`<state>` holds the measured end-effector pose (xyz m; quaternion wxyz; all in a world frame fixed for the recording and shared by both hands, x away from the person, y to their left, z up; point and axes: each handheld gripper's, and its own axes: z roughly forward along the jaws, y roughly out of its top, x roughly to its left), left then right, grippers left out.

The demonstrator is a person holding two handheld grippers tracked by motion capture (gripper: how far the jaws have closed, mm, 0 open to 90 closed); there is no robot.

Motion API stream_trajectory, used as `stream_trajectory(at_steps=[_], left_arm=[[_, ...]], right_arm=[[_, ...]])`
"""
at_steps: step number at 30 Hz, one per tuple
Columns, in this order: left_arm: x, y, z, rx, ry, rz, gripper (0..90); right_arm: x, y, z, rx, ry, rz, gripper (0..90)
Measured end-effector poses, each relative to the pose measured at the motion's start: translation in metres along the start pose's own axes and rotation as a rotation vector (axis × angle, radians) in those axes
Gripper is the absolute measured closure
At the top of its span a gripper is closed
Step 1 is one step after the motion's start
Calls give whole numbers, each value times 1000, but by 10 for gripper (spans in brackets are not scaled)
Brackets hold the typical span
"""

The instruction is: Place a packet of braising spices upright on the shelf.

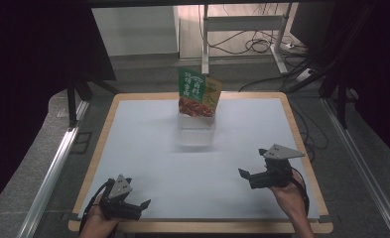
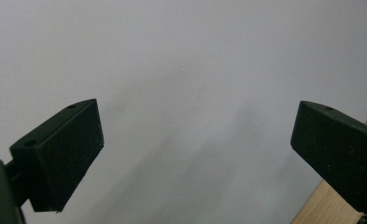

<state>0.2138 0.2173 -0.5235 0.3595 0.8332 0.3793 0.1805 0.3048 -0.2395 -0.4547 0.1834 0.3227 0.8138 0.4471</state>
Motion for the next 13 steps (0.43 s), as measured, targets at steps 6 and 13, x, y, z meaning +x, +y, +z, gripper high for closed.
stream_trajectory(at_steps=[6,13], left_arm=[[0,0,0,1,2,2,25],[0,1,0,4,4,3,25]], right_arm=[[-2,-18,-10,13,-29,10,0],[-8,-35,-18,36,-44,53,0]])
